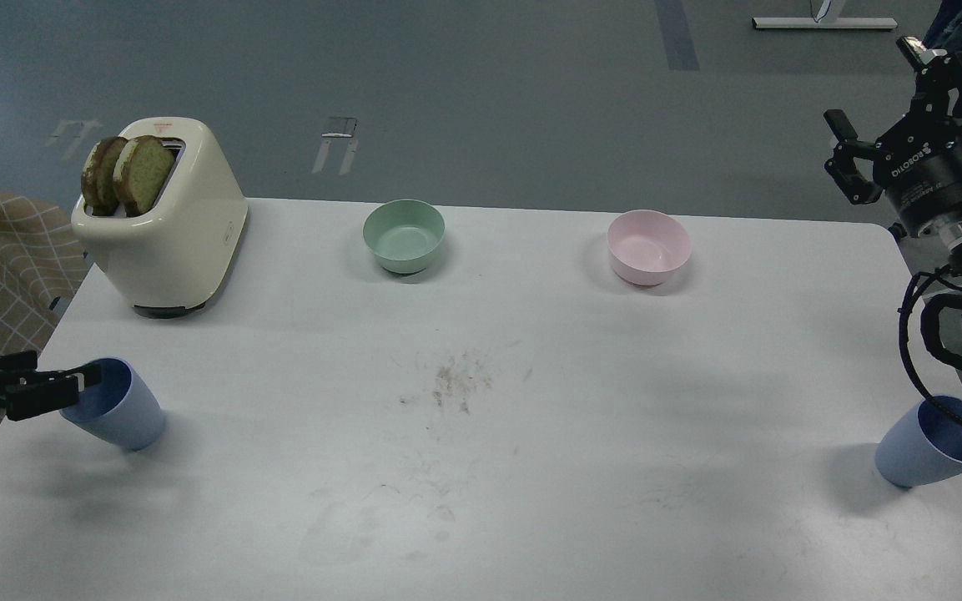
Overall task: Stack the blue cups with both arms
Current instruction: 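Lower the left gripper to the blue cup nearest it and grasp it, then lift the blue cup with the left gripper and carry it to table center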
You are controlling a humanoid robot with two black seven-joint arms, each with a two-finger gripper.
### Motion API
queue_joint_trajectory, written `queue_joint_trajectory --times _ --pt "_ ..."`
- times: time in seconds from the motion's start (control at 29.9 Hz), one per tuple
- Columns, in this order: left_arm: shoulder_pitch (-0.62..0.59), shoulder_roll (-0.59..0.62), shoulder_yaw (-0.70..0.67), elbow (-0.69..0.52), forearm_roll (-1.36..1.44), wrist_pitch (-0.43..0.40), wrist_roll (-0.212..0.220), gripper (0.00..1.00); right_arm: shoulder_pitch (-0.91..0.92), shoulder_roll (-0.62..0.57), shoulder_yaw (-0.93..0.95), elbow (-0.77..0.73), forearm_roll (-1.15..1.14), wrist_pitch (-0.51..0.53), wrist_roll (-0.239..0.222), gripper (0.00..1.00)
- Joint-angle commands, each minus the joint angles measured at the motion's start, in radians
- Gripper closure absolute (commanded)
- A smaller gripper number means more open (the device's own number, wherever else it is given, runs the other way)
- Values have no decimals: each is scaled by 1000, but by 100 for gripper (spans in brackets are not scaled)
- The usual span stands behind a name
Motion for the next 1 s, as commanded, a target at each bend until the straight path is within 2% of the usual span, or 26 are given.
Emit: queue_joint_trajectory --times 0.0,0.13,0.23,0.27,0.33,0.4,0.84,0.97 --pt "5 -5 23 2 0 -2 0 30 0 -2 1 0 0 0 0 0" --pt "8 -7 24 13 0 -2 0 43 0 -2 0 2 0 0 0 0" --pt "11 -7 26 19 0 -1 0 59 0 -2 0 2 0 0 0 0" --pt "11 -7 24 21 0 -2 0 72 0 -2 0 2 0 0 0 0" --pt "9 -7 24 21 0 0 0 83 0 -2 0 2 0 0 0 0" --pt "9 -8 23 21 -2 5 0 99 -2 0 0 2 0 0 0 0" --pt "-11 3 15 10 -2 34 0 100 -3 -2 4 2 0 -2 0 0" --pt "-89 41 9 -60 6 43 0 100 12 -2 7 8 0 -2 0 0"
